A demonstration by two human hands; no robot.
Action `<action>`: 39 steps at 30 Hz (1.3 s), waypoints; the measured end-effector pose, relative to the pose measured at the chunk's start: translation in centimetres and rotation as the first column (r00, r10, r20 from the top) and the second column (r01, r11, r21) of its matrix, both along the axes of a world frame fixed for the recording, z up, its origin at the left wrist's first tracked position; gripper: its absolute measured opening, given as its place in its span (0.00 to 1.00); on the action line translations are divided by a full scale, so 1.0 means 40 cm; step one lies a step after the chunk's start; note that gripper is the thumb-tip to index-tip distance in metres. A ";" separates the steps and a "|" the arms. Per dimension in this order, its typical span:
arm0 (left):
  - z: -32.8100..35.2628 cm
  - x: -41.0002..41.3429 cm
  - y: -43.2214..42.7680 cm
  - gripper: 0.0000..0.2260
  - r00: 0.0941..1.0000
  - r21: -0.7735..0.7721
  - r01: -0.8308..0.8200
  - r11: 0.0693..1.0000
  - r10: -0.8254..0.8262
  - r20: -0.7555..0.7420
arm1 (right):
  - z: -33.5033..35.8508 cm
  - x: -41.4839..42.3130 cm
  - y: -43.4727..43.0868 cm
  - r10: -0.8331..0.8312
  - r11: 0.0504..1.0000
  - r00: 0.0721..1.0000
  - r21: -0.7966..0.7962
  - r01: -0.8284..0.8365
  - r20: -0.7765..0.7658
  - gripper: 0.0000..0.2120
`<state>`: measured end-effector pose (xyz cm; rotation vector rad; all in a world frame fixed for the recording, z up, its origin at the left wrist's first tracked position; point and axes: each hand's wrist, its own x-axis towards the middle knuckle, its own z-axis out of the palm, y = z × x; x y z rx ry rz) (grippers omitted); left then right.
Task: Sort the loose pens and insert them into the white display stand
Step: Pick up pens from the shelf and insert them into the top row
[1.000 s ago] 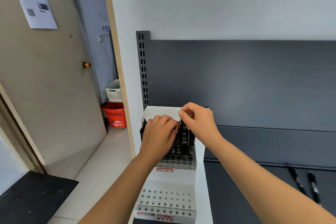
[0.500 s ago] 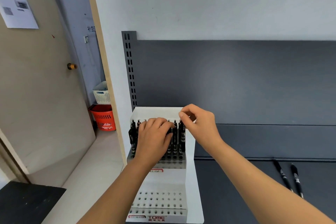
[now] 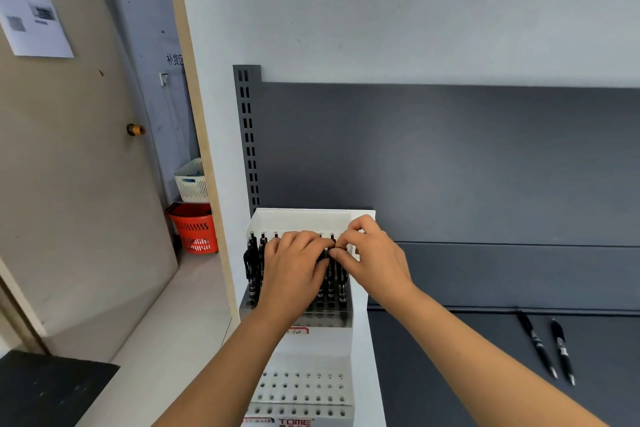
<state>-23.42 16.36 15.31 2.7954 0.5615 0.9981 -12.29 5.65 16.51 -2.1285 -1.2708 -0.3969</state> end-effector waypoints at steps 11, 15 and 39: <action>-0.001 -0.005 -0.002 0.12 1.000 -0.031 0.017 0.999 -0.017 -0.013 | -0.003 0.026 -0.002 0.186 0.982 0.944 0.026 -0.186 -0.272 0.04; 0.002 -0.005 -0.007 0.12 1.000 -0.030 0.016 0.999 -0.016 0.001 | -0.009 0.032 -0.015 0.206 0.976 0.950 -0.027 -0.218 -0.233 0.05; -0.012 0.351 -0.438 0.09 0.955 0.032 0.283 0.959 -0.279 -0.103 | -0.085 0.377 -0.514 -0.118 0.983 0.953 -0.169 0.073 -0.280 0.10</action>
